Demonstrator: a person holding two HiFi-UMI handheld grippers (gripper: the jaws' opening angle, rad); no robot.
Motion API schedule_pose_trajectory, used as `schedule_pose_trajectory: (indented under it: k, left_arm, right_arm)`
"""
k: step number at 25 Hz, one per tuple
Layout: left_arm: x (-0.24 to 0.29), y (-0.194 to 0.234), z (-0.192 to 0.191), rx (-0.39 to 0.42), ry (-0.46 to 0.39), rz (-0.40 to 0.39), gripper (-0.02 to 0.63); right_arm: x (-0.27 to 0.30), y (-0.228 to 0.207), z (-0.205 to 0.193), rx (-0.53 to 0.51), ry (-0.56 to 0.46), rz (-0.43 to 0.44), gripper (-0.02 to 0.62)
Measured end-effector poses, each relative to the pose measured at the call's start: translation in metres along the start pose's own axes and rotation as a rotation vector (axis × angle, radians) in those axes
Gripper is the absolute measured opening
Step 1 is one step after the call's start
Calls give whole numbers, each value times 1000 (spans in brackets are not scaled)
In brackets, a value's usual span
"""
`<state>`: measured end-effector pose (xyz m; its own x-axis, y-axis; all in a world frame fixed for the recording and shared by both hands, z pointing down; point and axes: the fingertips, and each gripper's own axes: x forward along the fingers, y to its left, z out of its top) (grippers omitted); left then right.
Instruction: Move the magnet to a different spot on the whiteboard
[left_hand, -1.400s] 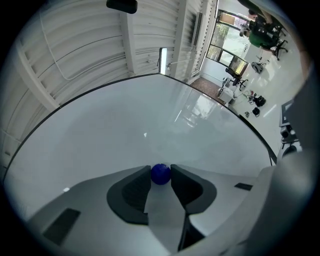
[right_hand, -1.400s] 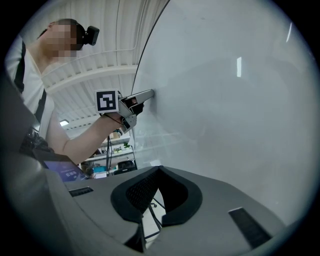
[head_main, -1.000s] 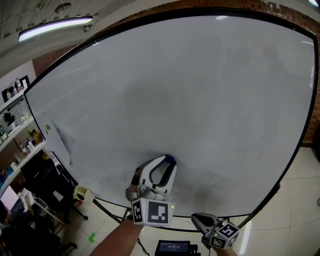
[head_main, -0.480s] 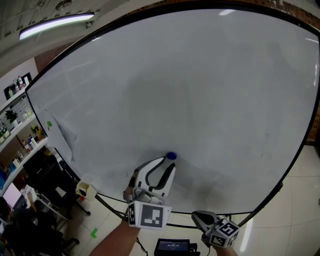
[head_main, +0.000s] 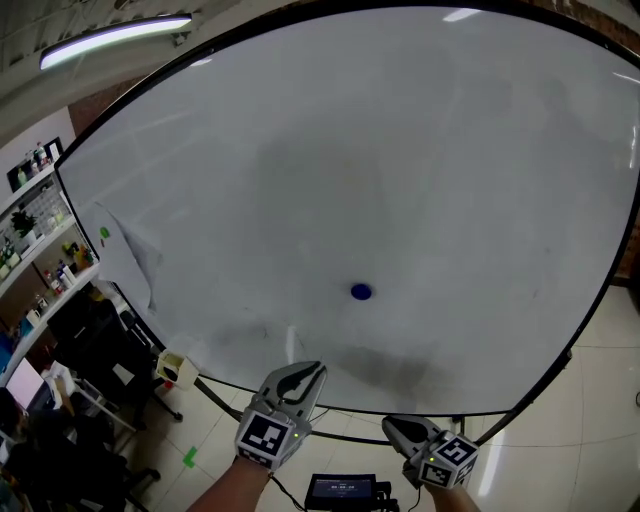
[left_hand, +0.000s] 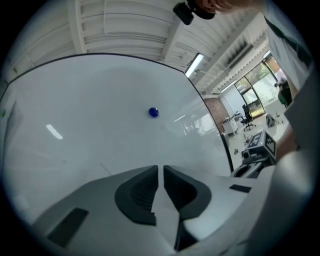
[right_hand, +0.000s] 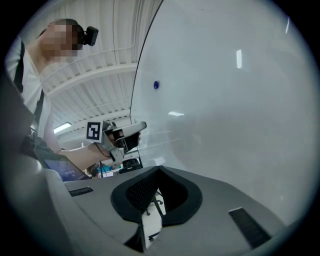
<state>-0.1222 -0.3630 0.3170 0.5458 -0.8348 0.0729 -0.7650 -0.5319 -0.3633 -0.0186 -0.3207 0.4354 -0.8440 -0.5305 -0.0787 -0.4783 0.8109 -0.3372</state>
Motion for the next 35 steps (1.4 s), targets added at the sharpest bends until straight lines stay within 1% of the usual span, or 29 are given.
schedule_pose_trajectory:
  k: [2, 5, 8, 10, 14, 16, 18, 21, 23, 27, 35]
  left_arm:
    - [-18, 1, -25, -92, 26, -22, 35]
    - [-47, 4, -54, -198, 45, -30, 35]
    - [-77, 2, -79, -252, 64, -53, 35]
    - [-98, -1, -104, -297, 86, -74, 35]
    - [-138, -9, -150, -374, 158, -92, 35]
    - [-160, -17, -166, -417, 179, -107, 35]
    - [-173, -25, -174, -457, 180, -122, 35]
    - [-182, -30, -172, -485, 155, -154, 35]
    - [-189, -36, -175, -494, 143, -181, 35]
    - [-196, -45, -174, -493, 110, -219, 35]
    - [-231, -75, -184, -512, 108, -298, 35]
  right_arm:
    - [4, 10, -2, -6, 5, -3, 32]
    - [12, 21, -9, -8, 18, -14, 32]
    - [18, 33, -24, 6, 29, -33, 32]
    - [22, 42, -35, 9, 33, -46, 32]
    - [24, 67, -43, 6, 21, -78, 32]
    - [16, 86, -47, 10, 16, -92, 32]
    - [4, 99, -44, 5, 4, -117, 32]
    - [-8, 111, -37, -20, -19, -165, 32]
    - [-15, 121, -40, -29, -24, -191, 32]
    - [-25, 137, -45, -58, -26, -226, 32]
    - [-53, 181, -69, -66, -18, -301, 32]
